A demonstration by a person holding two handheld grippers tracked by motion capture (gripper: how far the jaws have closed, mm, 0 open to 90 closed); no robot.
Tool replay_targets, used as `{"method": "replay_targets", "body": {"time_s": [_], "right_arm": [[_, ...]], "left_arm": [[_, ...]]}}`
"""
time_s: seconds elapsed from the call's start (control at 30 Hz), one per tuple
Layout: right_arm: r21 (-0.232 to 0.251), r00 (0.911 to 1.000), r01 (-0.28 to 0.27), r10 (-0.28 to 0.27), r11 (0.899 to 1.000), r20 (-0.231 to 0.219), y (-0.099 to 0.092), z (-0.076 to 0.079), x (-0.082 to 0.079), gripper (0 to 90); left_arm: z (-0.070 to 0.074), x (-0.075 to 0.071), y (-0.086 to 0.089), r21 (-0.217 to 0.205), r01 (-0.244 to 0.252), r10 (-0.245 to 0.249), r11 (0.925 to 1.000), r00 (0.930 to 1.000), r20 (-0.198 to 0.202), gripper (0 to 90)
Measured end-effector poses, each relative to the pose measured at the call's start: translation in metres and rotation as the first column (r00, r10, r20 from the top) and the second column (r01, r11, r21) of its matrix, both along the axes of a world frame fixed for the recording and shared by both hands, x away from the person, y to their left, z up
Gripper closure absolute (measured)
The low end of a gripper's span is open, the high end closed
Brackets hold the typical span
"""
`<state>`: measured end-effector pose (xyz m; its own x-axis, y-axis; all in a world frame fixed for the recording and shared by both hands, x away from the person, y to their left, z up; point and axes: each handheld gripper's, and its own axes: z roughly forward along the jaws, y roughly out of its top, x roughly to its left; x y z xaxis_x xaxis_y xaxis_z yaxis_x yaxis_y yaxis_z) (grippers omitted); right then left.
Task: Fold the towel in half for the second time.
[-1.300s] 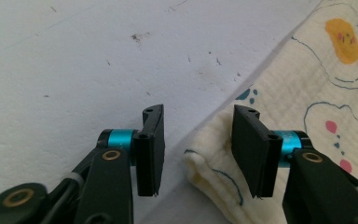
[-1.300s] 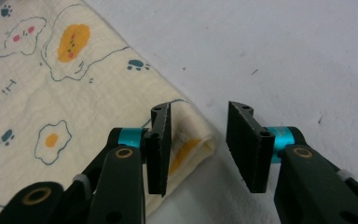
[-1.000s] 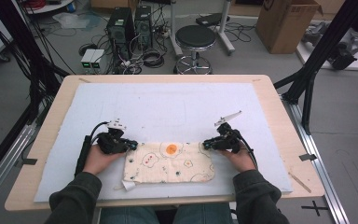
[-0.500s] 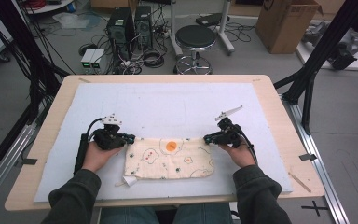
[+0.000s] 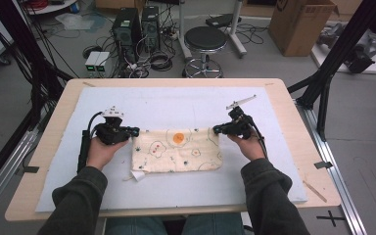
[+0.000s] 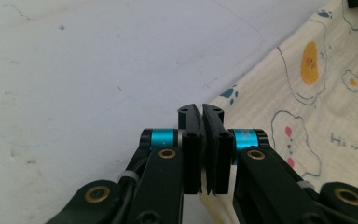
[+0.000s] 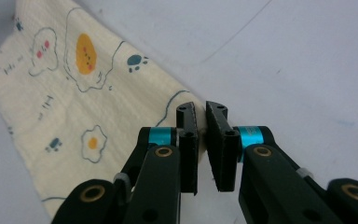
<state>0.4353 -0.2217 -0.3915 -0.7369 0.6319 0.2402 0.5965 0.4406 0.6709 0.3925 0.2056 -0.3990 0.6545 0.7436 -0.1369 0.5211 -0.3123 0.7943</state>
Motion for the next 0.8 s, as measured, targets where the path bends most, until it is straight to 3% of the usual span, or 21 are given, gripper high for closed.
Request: {"method": "replay_targets", "body": {"time_s": [0.07,0.13,0.23,0.3,0.5,0.67,0.8], "right_arm": [[0.038,0.9994,0.029,-0.03,0.999,0.019,0.0,0.004,0.004,83.5],[0.041,0.9973,0.065,-0.066,0.997,0.033,0.001,0.002,0.006,83.7],[0.031,0.9963,0.086,-0.086,0.996,-0.003,0.004,-0.01,0.013,83.7],[0.026,0.9952,0.096,-0.096,0.995,-0.02,0.005,-0.016,0.016,83.7],[0.038,0.9938,0.103,-0.102,0.994,-0.045,0.004,-0.022,0.019,83.7],[0.052,0.9949,0.096,-0.094,0.994,-0.037,0.003,-0.018,0.016,83.7],[0.067,0.9967,0.078,-0.076,0.995,-0.028,0.002,-0.014,0.012,83.6]], "left_arm": [[0.0,0.003,0.0,-0.006,-0.015,0.015,0.9999,0.9999,0.005,86.0],[-0.003,0.007,0.001,-0.005,-0.023,0.023,0.9997,0.9997,-0.005,85.8],[-0.009,0.009,-0.002,0.041,-0.017,0.018,0.999,0.9998,-0.013,85.7],[-0.011,0.011,-0.003,0.044,-0.022,0.023,0.9988,0.9996,-0.015,85.7],[-0.014,0.012,-0.003,0.03,-0.03,0.031,0.9991,0.9995,-0.012,85.4],[-0.014,0.008,-0.002,0.016,-0.025,0.025,0.9996,0.9996,-0.011,85.4],[-0.012,0.002,0.0,0.007,-0.025,0.024,0.9997,0.9996,0.012,85.4]]}}
